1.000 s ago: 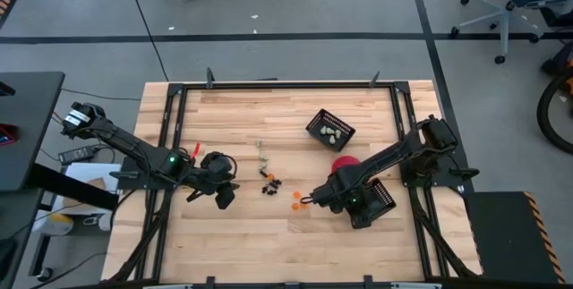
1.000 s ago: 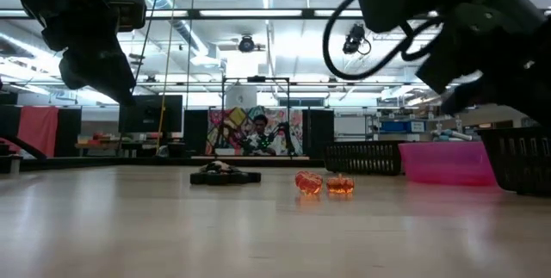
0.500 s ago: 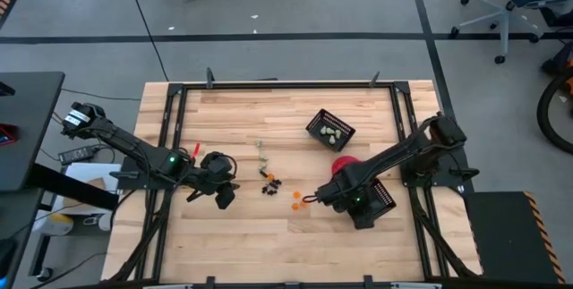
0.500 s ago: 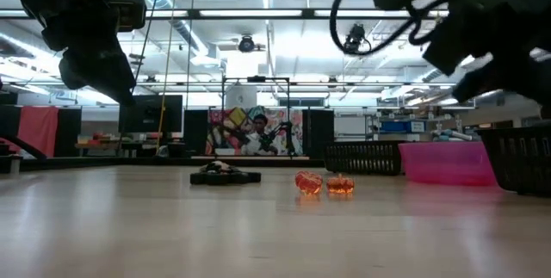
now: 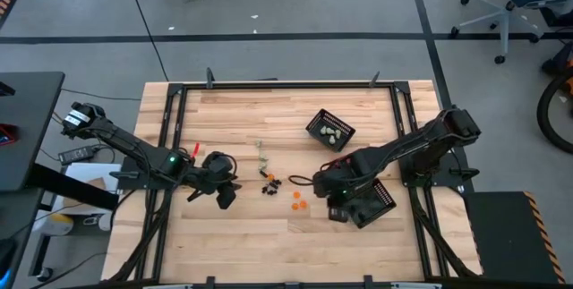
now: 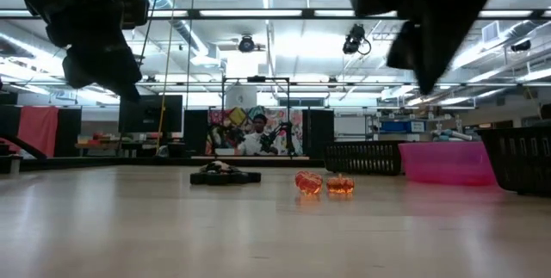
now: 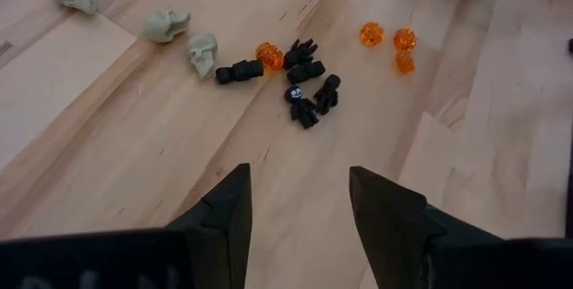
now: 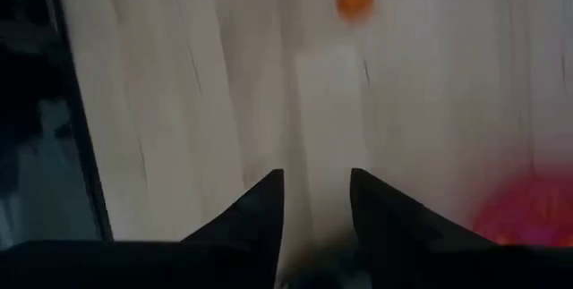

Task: Sort Halloween decoration
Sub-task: Put the orange pumpkin toy into the red bowl

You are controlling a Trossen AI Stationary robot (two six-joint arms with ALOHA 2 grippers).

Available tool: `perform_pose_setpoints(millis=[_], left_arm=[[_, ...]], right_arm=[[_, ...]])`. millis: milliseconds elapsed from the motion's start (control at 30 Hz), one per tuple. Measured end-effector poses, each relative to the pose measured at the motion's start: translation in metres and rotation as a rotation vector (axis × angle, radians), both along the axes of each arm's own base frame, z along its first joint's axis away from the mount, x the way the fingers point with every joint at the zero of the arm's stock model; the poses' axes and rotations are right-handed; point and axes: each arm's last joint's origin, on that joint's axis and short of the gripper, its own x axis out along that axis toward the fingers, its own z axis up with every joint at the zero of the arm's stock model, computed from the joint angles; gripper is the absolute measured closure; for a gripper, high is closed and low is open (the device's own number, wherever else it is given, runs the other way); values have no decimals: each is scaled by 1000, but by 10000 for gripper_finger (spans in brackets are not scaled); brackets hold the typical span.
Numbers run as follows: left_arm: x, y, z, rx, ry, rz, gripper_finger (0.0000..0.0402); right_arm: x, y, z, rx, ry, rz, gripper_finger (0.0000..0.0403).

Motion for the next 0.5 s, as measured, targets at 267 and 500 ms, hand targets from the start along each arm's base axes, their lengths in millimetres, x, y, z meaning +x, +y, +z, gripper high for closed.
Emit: perform_pose_setpoints(millis=[267,500], left_arm=[[1,0,1,-5,-15,1,239],[1,0,1,-2,-20,6,239]], right_arm=[[31,8,-10,-93,-166,79,269],[65,20,-25,-178,-270,215,252]])
